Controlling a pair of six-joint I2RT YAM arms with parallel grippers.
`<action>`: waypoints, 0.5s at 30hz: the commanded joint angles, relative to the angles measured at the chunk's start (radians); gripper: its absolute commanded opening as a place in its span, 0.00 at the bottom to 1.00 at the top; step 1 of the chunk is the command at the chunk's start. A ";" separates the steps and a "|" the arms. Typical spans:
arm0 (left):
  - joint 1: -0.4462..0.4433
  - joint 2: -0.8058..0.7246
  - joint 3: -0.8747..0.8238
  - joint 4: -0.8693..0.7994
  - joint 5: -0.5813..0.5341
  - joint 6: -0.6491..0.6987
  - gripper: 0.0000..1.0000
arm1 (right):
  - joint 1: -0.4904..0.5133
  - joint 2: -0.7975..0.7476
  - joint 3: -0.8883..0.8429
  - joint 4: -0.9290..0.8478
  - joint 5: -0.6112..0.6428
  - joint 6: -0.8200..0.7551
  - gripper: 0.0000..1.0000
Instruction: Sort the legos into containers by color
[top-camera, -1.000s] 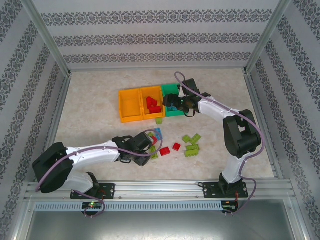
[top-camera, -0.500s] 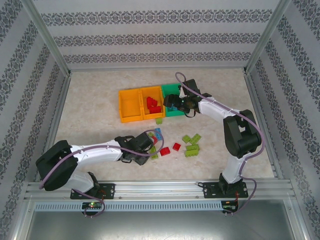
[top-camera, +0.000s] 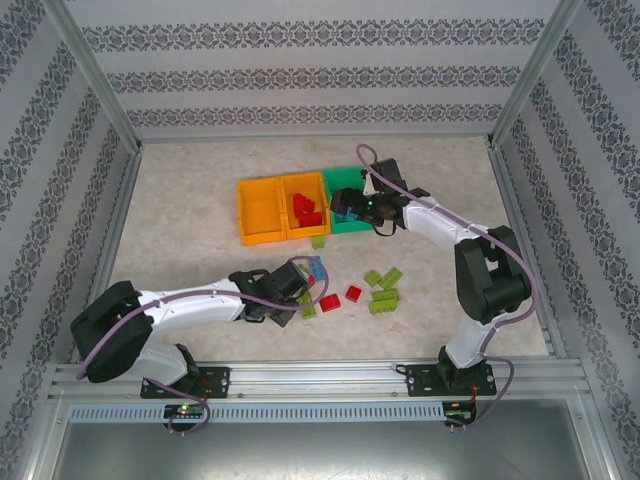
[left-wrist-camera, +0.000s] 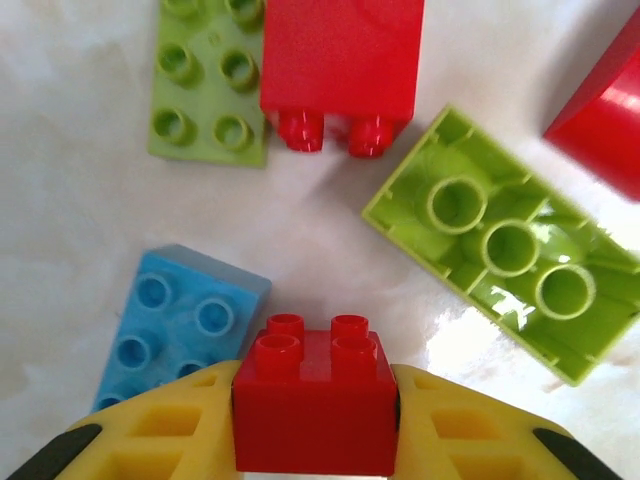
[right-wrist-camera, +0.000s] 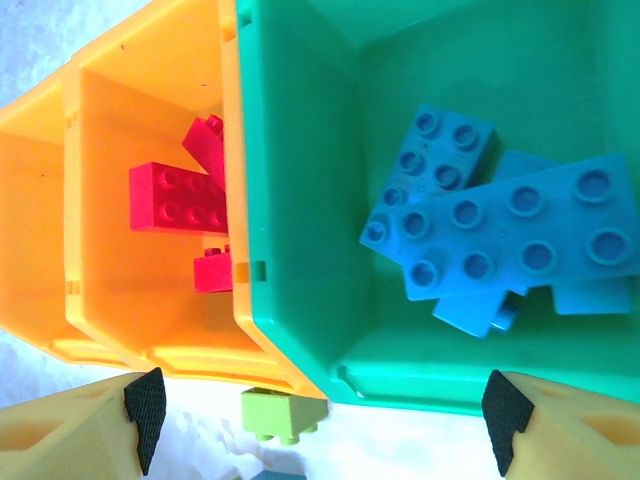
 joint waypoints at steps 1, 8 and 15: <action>-0.015 -0.054 0.081 -0.043 -0.066 0.018 0.34 | -0.022 -0.053 -0.046 -0.004 0.027 -0.024 0.86; 0.005 0.006 0.264 -0.042 -0.126 0.173 0.36 | -0.025 -0.126 -0.136 0.000 0.050 -0.040 0.86; 0.124 0.199 0.448 0.032 -0.068 0.257 0.35 | -0.023 -0.185 -0.210 0.014 0.069 -0.038 0.85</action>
